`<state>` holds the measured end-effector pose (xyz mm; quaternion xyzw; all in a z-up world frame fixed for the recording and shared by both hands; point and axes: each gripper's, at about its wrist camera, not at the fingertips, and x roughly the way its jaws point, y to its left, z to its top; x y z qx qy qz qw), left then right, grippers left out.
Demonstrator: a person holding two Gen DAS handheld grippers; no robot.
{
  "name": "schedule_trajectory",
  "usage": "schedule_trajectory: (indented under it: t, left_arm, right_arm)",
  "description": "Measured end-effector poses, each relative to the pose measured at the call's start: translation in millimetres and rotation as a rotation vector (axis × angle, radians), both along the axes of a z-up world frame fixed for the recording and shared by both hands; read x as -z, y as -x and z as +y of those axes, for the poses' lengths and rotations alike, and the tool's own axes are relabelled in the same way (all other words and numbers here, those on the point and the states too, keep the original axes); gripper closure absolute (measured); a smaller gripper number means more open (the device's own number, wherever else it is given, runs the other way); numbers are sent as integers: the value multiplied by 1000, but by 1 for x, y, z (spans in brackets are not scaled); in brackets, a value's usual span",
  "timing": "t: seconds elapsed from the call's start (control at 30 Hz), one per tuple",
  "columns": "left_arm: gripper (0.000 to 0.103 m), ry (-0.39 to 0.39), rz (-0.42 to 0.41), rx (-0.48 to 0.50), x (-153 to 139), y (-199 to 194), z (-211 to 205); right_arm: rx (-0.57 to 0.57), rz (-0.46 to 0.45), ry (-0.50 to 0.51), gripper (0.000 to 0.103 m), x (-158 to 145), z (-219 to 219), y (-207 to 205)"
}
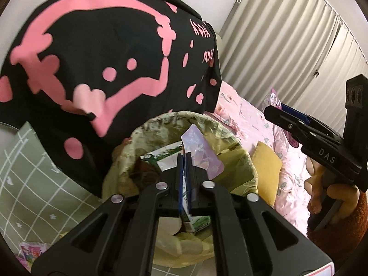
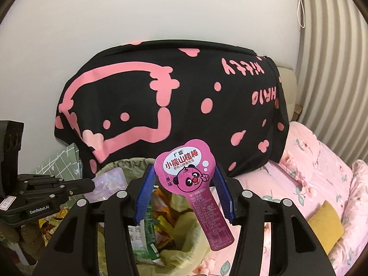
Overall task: Collect trash
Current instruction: 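Open the left gripper to drop the purple packet while the right releases the lollipop, then move both tools back toward the candy wrappers on the table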
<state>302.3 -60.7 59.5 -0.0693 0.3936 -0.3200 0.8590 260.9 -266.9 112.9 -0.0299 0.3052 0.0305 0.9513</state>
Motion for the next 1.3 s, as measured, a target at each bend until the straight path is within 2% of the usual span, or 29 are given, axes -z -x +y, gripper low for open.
schedule_trajectory:
  t: [0.07,0.27,0.47,0.7,0.87,0.97,1.07,1.13,1.3]
  left_arm:
    - [82,0,0,-6,2,0,-2]
    - [75,-7,-16,-72,0,7,18]
    - [71,-8,-23,-163,3,19,54]
    - [68,-78,-30,-267,16,47,107]
    - [66,-60,-3,-373,26,65,155]
    - [62,-54,9,-420,33,73,176]
    - [61,-55,20,-462,39,80,194]
    - [61,-61,28,-488,44,85,205]
    - [60,-79,56,-544,60,98,230]
  right_arm:
    - [-3,6,-2,54,3,-2,0]
    - [-28,21,-19,54,10,3,-2]
    - [-78,54,-30,54,24,22,-4]
    - [-105,122,-20,54,50,44,-14]
    - [-99,154,9,54,61,55,-19]
    - [-89,176,30,53,67,59,-22]
    - [-77,184,45,52,71,62,-21]
    - [-75,186,44,46,72,64,-20]
    - [-92,159,59,46,65,76,-12]
